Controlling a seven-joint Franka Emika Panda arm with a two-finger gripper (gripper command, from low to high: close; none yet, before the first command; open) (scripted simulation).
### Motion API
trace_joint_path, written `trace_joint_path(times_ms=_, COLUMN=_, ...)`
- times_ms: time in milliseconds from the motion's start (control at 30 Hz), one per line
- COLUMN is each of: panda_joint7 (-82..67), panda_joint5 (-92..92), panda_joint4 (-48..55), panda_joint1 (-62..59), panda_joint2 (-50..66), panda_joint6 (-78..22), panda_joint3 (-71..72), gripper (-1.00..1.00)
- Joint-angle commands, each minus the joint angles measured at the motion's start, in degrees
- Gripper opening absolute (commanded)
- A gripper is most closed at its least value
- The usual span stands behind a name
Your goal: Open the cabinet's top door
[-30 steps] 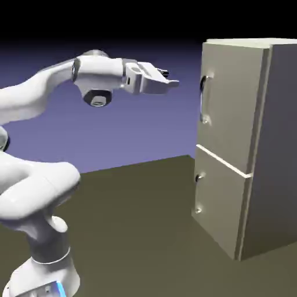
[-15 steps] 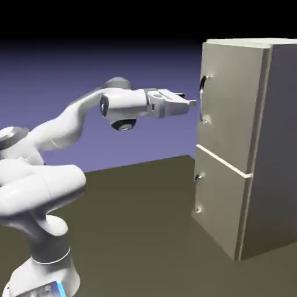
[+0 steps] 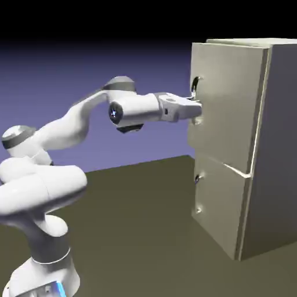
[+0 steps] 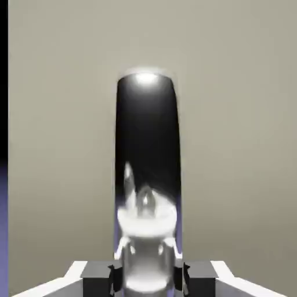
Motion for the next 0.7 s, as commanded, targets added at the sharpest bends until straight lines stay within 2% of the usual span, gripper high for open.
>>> trace_joint_path(times_ms=0, panda_joint7=-1.13, panda_joint5=0.04, panda_joint4=-1.43, panda_joint1=0.37, panda_joint2=0.36, panda_joint6=-2.44, panda_joint3=-0.81, gripper=-1.00)
trace_joint_path(times_ms=333, panda_joint7=-10.99, panda_joint5=-3.54, panda_joint4=-11.40, panda_joint1=-1.03, panda_joint2=6.01, panda_joint6=-27.36, panda_joint3=-10.17, gripper=-1.00)
trace_joint_path(times_ms=667, panda_joint7=-20.10, panda_joint5=-12.83, panda_joint4=-13.71, panda_joint1=-10.49, panda_joint2=15.71, panda_joint6=-52.28, panda_joint3=-19.04, gripper=-1.00)
